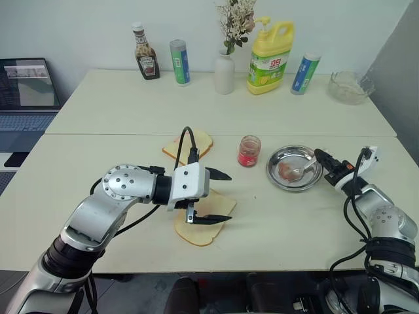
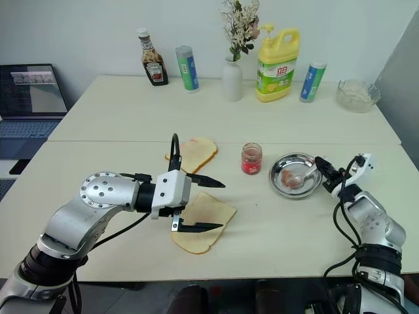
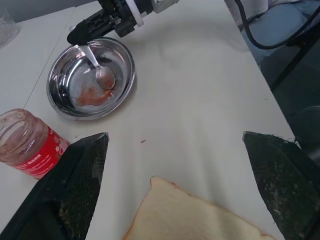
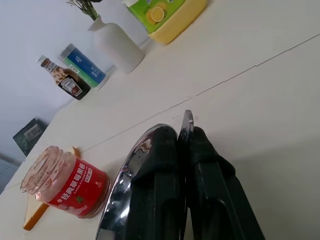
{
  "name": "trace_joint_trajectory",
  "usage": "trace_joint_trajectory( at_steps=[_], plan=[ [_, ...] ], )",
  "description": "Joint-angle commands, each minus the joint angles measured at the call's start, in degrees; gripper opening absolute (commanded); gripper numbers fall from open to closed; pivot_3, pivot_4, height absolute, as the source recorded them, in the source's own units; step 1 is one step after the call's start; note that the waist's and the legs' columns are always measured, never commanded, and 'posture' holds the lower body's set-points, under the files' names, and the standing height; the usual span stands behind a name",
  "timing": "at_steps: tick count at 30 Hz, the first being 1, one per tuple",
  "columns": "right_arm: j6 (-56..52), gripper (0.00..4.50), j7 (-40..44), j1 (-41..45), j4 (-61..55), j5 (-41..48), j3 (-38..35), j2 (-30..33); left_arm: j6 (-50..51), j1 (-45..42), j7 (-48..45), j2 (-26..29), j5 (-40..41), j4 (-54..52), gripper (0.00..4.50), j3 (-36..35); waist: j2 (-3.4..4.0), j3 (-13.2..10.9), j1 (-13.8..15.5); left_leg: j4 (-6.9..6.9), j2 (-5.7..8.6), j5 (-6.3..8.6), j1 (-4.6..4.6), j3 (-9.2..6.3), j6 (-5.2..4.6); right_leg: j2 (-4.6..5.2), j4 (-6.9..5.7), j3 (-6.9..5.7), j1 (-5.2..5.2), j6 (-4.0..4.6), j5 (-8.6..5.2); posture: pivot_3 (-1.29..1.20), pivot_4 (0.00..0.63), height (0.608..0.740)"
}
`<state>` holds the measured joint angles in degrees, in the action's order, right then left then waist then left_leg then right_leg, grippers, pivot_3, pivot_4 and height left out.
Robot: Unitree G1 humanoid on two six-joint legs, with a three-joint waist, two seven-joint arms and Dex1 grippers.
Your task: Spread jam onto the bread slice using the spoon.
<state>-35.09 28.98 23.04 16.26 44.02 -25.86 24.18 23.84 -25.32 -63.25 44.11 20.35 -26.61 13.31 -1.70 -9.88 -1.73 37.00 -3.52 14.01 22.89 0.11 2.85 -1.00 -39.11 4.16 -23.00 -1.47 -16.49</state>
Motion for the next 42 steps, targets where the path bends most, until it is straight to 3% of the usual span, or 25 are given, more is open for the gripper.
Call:
trace_joint_trajectory(
  at_steps=[1, 2, 7, 22, 25, 27, 28, 42],
  plan=[
    [0.77, 0.01, -0.77, -1.89, 0.06, -2.64, 0.47, 0.72, 0.3, -0.72, -0.19, -0.1, 0.49, -1.54, 4.5, -0.51, 0.0, 0.0, 0.01, 0.0, 0.0, 0.0, -0.01, 0.0, 0.0, 0.0, 0.0, 0.0, 0.01, 0.0, 0.0, 0.0, 0.15, 0.74],
    [0.77, 0.01, -0.71, -2.08, 0.03, -2.68, 0.65, 0.78, 0.39, -0.77, -0.2, -0.13, 0.49, -1.55, 4.5, -0.52, 0.0, 0.0, 0.01, 0.0, 0.0, 0.0, -0.01, -0.01, 0.0, 0.0, 0.0, -0.01, 0.03, 0.0, 0.0, 0.0, 0.15, 0.74],
    [1.93, 1.52, -1.51, -2.45, 1.84, -4.45, 0.94, 0.83, 0.66, -1.06, -0.31, -0.33, 0.45, -1.48, 4.5, -0.39, 0.05, -0.02, -0.04, -0.01, 0.0, 0.0, 0.02, 0.0, 0.0, 0.0, 0.02, 0.0, -0.02, 0.0, 0.0, 0.0, 0.15, 0.74],
    [3.33, 1.52, -0.5, -2.15, 1.14, -2.84, -1.93, -0.35, 0.97, -1.46, -0.23, -0.88, 0.12, -1.55, 4.5, -0.09, 0.07, -0.03, -0.09, -0.02, 0.0, 0.0, 0.05, 0.03, 0.0, -0.01, 0.0, 0.03, -0.07, 0.0, 0.0, 0.0, 0.15, 0.74],
    [4.29, 0.94, -0.26, -2.17, 0.7, -2.5, -2.67, -0.26, 1.03, -1.4, -0.2, -0.85, 0.08, -1.63, 4.5, -0.09, 0.07, -0.03, -0.09, -0.02, -0.01, 0.0, 0.04, 0.02, 0.0, -0.01, 0.0, 0.02, -0.07, 0.0, 0.0, 0.0, 0.15, 0.74],
    [4.51, 0.18, -0.02, -2.21, 0.59, -2.45, -2.81, -0.11, 1.1, -1.28, -0.1, -0.89, 0.09, -1.79, 4.5, -0.05, 0.08, -0.02, -0.09, -0.03, -0.01, 0.0, 0.05, 0.02, 0.0, -0.01, 0.01, 0.02, -0.07, 0.0, 0.0, 0.0, 0.15, 0.74],
    [4.65, 0.02, 0.02, -2.29, 0.53, -2.32, -2.88, -0.09, 1.12, -1.18, -0.03, -0.94, 0.04, -1.93, 4.5, 0.05, 0.08, -0.01, -0.09, -0.02, -0.01, 0.0, 0.03, 0.03, 0.0, -0.01, 0.0, 0.03, -0.06, 0.0, 0.0, 0.0, 0.15, 0.74],
    [2.2, 0.02, -1.2, -3.5, -5.53, 0.88, -3.55, 0.02, 1.27, -0.83, 0.72, -1.31, -0.29, -1.63, 4.5, -0.45, 0.07, 0.0, -0.08, -0.02, -0.01, 0.0, 0.01, 0.0, 0.0, -0.01, 0.01, 0.01, -0.02, 0.0, 0.0, 0.0, 0.15, 0.74]
  ],
)
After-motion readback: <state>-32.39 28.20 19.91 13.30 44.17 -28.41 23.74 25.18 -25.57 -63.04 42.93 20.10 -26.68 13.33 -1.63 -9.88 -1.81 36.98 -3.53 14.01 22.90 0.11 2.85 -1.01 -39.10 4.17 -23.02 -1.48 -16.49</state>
